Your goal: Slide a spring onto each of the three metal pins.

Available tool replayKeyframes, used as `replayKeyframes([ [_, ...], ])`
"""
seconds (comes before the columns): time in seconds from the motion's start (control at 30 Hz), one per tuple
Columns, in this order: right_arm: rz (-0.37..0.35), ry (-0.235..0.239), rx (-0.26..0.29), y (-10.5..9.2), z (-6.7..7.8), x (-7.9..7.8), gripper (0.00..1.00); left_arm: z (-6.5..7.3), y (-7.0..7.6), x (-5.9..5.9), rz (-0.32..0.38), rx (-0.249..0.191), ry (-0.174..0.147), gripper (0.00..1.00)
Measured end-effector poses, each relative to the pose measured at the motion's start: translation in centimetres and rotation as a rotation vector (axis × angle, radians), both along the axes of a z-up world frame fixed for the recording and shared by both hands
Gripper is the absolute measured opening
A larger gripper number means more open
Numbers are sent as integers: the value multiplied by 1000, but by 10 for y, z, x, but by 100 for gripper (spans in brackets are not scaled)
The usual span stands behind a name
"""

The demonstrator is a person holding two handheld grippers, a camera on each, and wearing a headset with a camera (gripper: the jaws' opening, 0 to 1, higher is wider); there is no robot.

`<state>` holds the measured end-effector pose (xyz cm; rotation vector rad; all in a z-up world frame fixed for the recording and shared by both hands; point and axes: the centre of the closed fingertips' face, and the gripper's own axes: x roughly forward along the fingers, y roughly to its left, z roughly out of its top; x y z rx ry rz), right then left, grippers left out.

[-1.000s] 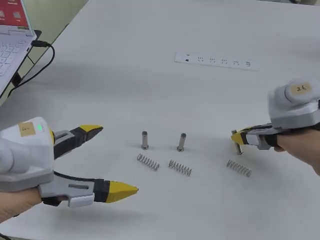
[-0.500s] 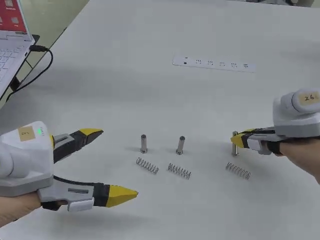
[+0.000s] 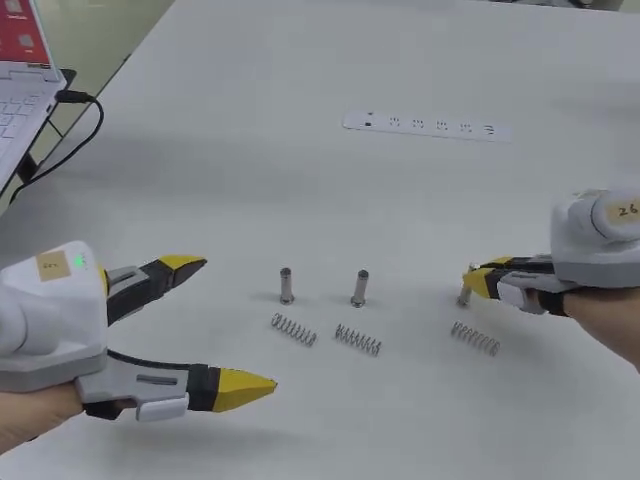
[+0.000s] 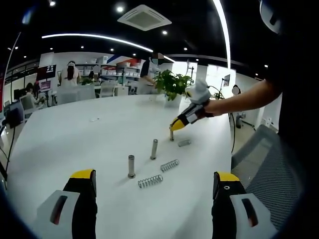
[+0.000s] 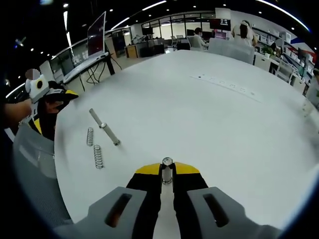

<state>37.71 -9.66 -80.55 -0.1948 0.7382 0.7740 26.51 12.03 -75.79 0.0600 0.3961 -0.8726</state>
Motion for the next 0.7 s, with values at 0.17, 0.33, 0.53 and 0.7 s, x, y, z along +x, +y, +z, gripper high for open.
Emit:
replayKeyframes([
  [0.17,43,-32,-22,2,0,-5,6,0,-2,0,-2,-1,-1,95],
  [0.33,53,-42,-30,2,-1,-5,6,-1,-2,-1,-5,-1,1,95],
  [0.53,53,-36,-33,2,-3,-8,6,-1,-1,-1,-4,-1,-1,95],
  [0.7,67,-40,-39,3,-3,-11,6,-1,-2,-2,-3,-5,0,95],
])
